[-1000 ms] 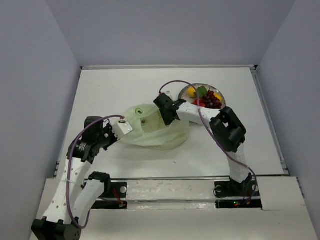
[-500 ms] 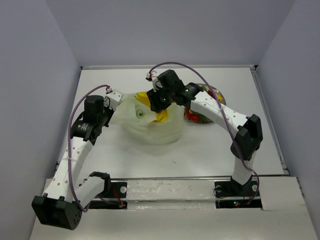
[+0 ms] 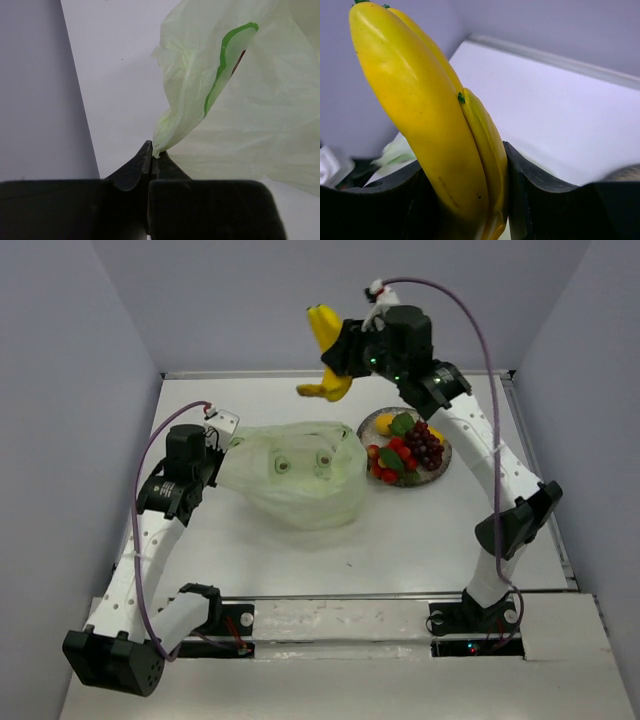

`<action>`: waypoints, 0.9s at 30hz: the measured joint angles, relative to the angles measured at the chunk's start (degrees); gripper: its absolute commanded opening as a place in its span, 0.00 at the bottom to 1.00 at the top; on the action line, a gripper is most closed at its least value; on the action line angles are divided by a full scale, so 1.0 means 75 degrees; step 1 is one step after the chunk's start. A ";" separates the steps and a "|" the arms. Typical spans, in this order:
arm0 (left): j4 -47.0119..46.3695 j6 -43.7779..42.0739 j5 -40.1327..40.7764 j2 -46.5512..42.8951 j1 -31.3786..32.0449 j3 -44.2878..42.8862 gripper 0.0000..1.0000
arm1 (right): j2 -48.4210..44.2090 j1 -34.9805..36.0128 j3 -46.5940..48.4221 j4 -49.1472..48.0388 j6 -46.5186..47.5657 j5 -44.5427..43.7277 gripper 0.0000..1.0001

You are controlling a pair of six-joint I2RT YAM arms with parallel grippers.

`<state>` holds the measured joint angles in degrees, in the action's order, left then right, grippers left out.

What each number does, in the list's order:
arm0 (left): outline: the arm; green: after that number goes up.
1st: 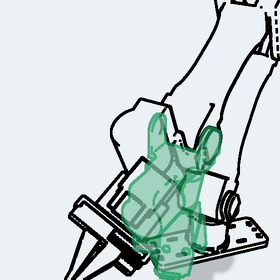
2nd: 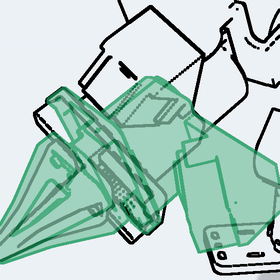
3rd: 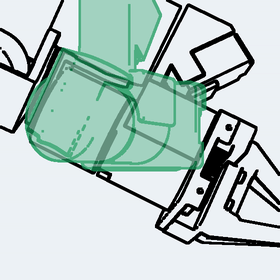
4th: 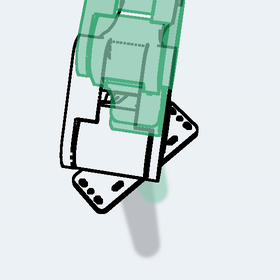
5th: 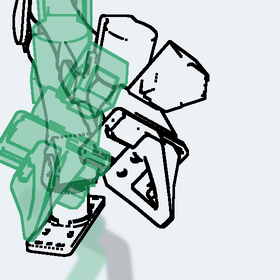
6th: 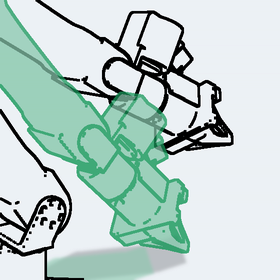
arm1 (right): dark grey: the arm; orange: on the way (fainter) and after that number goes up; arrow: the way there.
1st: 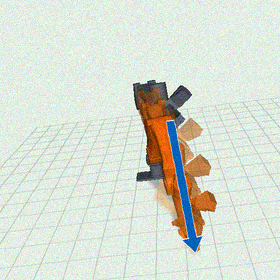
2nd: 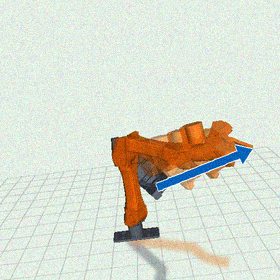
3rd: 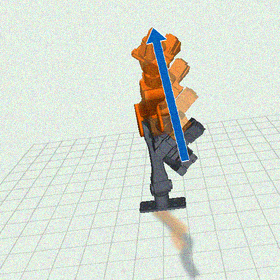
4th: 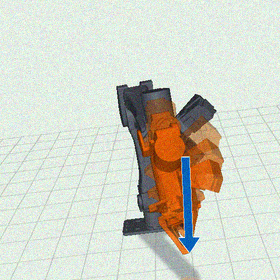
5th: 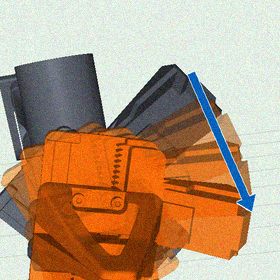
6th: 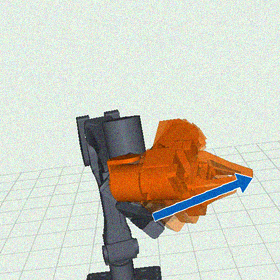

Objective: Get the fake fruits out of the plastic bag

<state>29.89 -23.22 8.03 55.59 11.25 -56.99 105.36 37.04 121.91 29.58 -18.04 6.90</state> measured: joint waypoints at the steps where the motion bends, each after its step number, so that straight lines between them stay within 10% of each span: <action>1: 0.0012 0.0000 0.0029 -0.0047 0.0000 0.0006 0.06 | -0.0140 -0.0271 -0.0070 -0.0085 -0.0087 -0.0341 0.01; 6: 0.0026 -0.0029 0.0175 -0.0297 0.0000 0.0041 0.06 | -0.0819 -0.2043 -0.1116 0.0303 0.0143 -0.2209 0.01; 14: 0.0012 -0.0175 0.0134 -0.0565 0.0000 0.0041 0.06 | 0.0667 -0.1915 -0.2017 0.1690 0.1399 -0.3771 0.09; 27: 0.0000 -0.0254 -0.0017 -0.0726 0.0000 0.0140 0.06 | 0.1390 -0.1888 -0.2486 0.2043 0.2101 -0.4747 0.70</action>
<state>29.89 -25.12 7.90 50.15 11.25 -55.94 115.79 22.87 103.26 44.91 -2.28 -28.71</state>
